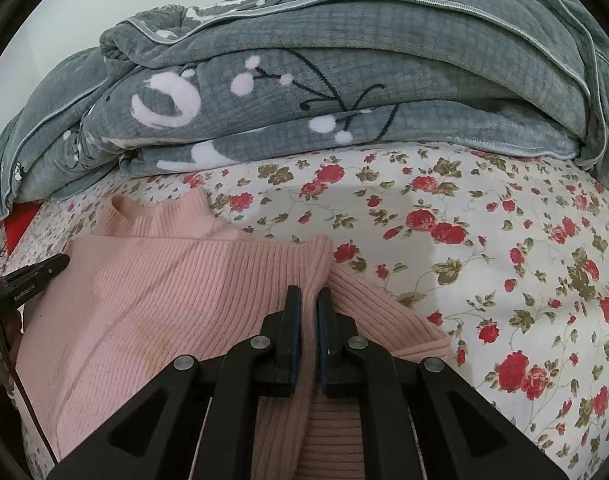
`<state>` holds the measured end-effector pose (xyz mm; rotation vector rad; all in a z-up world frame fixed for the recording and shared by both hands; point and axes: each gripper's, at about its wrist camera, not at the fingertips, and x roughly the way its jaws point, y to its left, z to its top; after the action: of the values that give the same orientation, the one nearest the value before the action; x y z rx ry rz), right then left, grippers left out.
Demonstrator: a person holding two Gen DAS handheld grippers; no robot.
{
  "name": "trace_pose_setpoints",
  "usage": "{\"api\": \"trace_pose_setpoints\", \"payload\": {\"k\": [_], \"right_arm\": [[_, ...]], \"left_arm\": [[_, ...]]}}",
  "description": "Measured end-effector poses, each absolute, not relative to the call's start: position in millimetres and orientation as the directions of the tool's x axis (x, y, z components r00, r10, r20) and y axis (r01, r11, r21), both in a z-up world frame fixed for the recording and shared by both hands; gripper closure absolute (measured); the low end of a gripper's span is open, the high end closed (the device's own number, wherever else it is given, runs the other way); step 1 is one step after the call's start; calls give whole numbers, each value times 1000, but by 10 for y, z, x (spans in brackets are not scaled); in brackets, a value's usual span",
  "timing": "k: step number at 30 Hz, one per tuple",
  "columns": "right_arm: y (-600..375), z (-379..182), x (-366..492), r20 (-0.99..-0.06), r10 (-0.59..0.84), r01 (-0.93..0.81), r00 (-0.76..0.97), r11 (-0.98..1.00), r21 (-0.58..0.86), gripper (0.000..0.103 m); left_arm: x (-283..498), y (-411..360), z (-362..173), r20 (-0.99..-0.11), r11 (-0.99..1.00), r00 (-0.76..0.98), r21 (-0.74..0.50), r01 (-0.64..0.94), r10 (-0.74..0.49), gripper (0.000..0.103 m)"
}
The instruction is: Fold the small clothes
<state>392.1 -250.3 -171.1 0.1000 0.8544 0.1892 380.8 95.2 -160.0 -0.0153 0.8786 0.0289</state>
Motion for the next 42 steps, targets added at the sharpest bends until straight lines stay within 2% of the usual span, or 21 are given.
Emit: {"api": "trace_pose_setpoints", "payload": {"k": [42], "right_arm": [[-2510, -1721, 3961, -744, 219, -137, 631, 976, 171, 95]], "left_arm": [[3818, 953, -1624, -775, 1000, 631, -4, -14, 5, 88]]}}
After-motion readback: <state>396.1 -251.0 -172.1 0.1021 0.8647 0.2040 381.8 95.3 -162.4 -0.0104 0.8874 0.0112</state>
